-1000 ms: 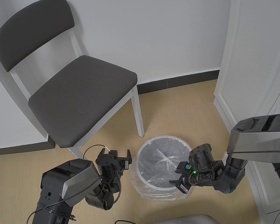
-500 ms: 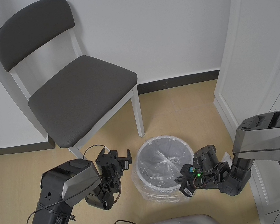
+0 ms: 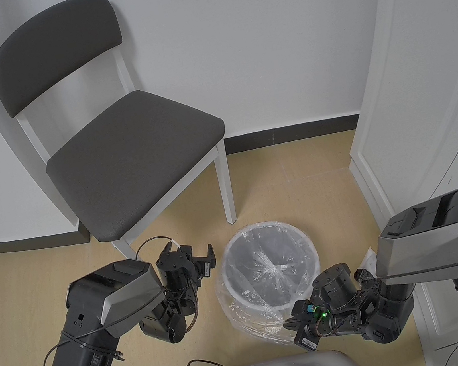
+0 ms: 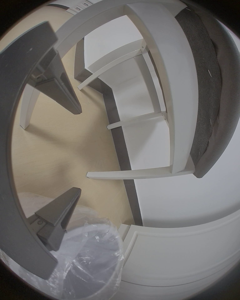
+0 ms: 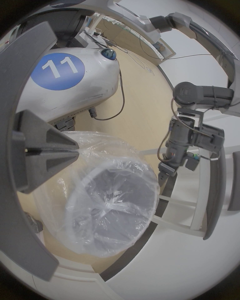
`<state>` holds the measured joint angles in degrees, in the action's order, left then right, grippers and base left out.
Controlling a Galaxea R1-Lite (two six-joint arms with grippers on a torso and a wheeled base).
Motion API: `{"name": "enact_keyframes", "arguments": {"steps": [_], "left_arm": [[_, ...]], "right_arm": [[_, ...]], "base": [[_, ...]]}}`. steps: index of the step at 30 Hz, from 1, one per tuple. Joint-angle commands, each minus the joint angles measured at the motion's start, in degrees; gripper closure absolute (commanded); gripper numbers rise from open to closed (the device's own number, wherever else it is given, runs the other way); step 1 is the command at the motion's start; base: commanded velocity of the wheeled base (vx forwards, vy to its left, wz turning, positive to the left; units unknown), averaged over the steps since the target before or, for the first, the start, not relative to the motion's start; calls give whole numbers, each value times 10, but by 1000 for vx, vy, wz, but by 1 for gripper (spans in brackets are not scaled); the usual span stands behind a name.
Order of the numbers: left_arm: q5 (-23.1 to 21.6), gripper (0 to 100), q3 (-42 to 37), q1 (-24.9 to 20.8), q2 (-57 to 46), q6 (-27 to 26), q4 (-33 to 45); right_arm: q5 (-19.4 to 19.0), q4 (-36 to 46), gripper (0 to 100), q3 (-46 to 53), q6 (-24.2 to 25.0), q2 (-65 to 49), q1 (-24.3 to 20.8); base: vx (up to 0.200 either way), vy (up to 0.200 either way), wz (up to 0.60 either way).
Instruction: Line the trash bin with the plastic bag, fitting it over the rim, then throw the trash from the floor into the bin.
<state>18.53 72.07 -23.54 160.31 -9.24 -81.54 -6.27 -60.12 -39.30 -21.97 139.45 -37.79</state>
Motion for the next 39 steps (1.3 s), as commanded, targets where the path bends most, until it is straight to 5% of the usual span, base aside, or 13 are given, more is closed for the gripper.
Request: {"name": "enact_keyframes", "arguments": {"steps": [1,6,11,17,39], "left_arm": [[0,0,0,0,1,0,0],[0,0,0,0,1,-1,0],[1,0,0,0,1,-1,-1],[1,0,0,1,1,-1,-1],[2,0,0,1,1,-1,-3]], "right_arm": [[0,20,100,-31,4,32,-1],[14,81,100,-100,18,36,11],[85,135,100,-168,24,49,31],[113,142,100,-215,25,64,59],[101,199,100,-292,-27,72,195]], "base": [[0,0,0],[0,0,0],[0,0,0],[0,0,0],[0,0,0]]}}
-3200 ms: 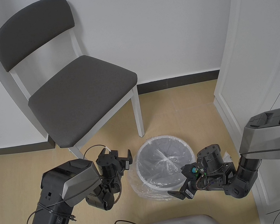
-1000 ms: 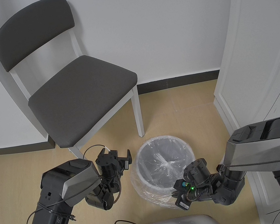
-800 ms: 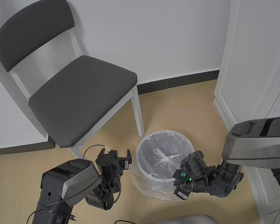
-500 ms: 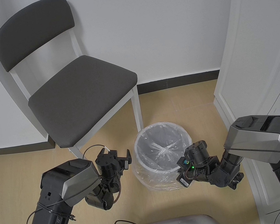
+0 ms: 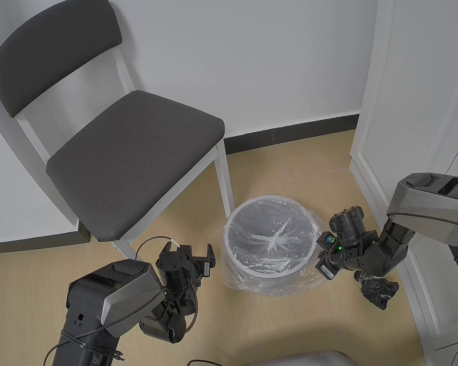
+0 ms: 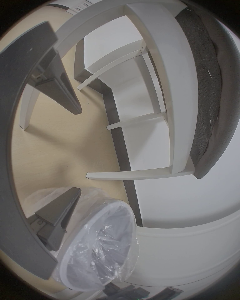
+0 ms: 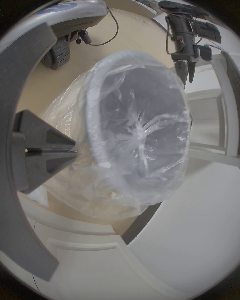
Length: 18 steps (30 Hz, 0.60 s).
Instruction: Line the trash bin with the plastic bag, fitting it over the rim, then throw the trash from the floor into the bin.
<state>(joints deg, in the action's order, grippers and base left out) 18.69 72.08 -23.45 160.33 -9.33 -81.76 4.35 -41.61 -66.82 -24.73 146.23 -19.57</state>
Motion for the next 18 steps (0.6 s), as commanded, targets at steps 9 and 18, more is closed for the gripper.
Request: {"name": "enact_keyframes", "arguments": {"steps": [9,18], "left_arm": [[0,0,0,0,1,0,-1],[0,0,0,0,1,0,-1]], "right_arm": [[-54,18,100,14,-1,1,-2],[-63,36,100,24,-15,-4,-7]], "base": [[0,0,0],[0,0,0]]}}
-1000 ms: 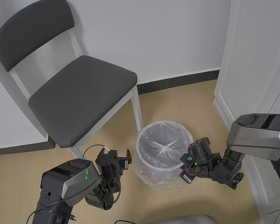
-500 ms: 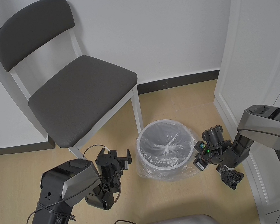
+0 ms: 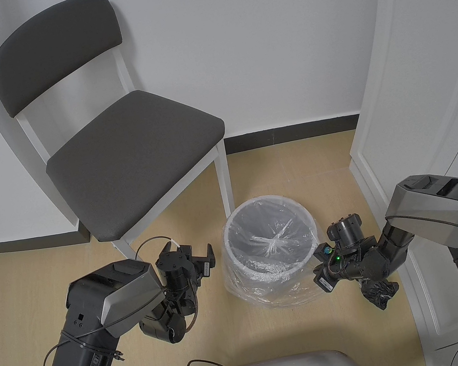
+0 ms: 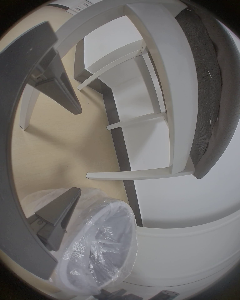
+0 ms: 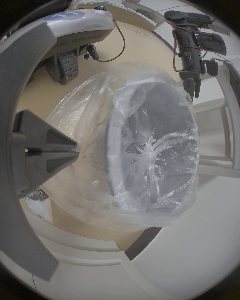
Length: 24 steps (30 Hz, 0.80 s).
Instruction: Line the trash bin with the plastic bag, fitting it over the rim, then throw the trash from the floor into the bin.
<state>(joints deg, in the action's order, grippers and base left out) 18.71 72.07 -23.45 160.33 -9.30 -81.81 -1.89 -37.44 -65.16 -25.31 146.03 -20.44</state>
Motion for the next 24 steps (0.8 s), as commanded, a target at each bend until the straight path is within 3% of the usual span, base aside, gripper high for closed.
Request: {"name": "enact_keyframes", "arguments": {"steps": [1,8,15,24], "left_arm": [[0,0,0,0,1,0,0],[1,0,0,6,0,-1,3],[1,0,0,8,0,-2,3],[1,0,0,7,1,-2,0]], "right_arm": [[-2,-10,0,11,-15,-3,2],[-20,-98,0,94,-40,-67,8],[-70,-109,0,162,-102,-154,46],[-73,-107,0,118,-106,-150,118]], "base": [[0,0,0],[0,0,0],[0,0,0],[0,0,0]]}}
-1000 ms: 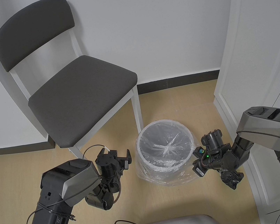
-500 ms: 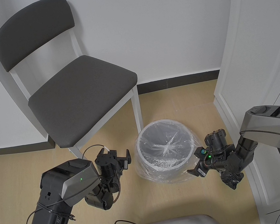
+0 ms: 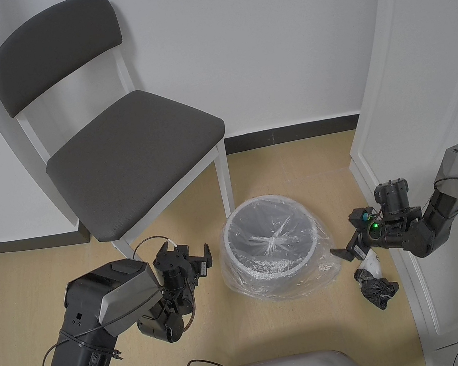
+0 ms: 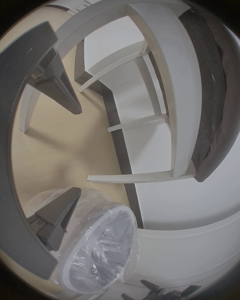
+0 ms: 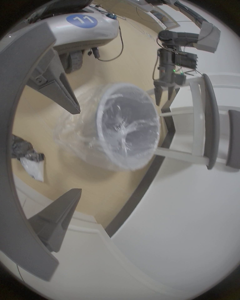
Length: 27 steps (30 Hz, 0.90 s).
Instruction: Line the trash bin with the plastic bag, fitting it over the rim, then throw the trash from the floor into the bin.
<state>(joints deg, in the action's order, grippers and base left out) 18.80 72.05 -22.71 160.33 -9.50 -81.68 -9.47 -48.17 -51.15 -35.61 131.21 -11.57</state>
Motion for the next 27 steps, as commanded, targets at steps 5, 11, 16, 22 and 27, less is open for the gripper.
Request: {"name": "enact_keyframes", "arguments": {"steps": [5,11,16,22,27], "left_arm": [[0,0,0,-1,1,0,-1],[0,0,0,-1,1,0,-1],[0,0,0,-1,1,0,-1],[0,0,0,-1,1,0,-1],[0,0,0,-1,1,0,-1]], "right_arm": [[53,0,0,-88,5,63,24],[78,-2,0,-142,31,120,13],[79,-3,0,-144,47,115,12],[78,-18,0,-103,48,66,4],[88,-113,0,-81,48,63,-22]], "base": [[0,0,0],[0,0,0],[0,0,0],[0,0,0],[0,0,0]]}}
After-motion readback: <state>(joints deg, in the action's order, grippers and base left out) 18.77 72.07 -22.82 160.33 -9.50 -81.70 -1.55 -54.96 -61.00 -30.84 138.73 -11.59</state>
